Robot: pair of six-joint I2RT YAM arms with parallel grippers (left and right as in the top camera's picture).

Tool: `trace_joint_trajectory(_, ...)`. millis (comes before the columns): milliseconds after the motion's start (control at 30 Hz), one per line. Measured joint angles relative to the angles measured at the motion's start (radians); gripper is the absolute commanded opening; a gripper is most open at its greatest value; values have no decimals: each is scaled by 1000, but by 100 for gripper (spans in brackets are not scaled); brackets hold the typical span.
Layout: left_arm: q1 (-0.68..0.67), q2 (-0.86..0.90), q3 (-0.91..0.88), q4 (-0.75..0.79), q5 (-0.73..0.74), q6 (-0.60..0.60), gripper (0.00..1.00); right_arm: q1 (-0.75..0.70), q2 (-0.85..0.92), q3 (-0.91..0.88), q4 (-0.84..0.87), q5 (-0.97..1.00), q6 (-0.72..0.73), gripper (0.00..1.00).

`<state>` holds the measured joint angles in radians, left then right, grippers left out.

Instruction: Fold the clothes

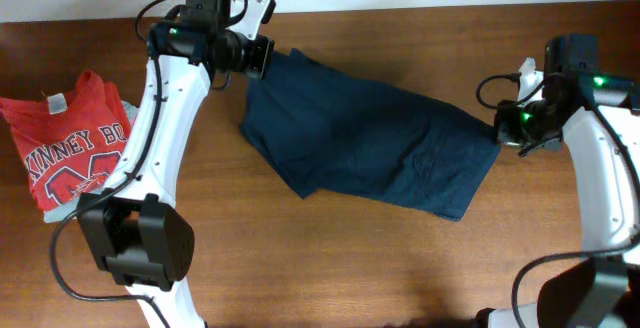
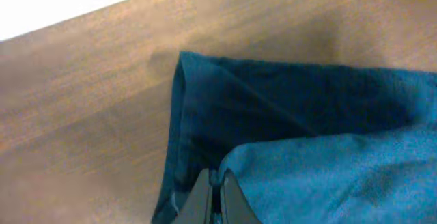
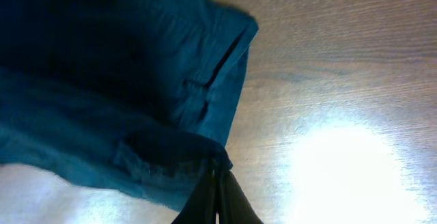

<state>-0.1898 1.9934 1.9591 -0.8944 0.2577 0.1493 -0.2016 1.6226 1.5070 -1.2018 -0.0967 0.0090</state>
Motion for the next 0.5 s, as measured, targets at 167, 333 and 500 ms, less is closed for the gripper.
trace_joint_trajectory(167, 0, 5, -64, 123, -1, 0, 2, 1, 28, 0, 23, 27, 18, 4)
trace_joint_trajectory(333, -8, 59, -69, 183, -1, 0, 3, 1, 54, 0, 31, 40, 20, 4)
trace_joint_trajectory(500, -27, 130, -71, 245, -5, 0, 7, 1, 98, 0, 66, 61, 27, 4)
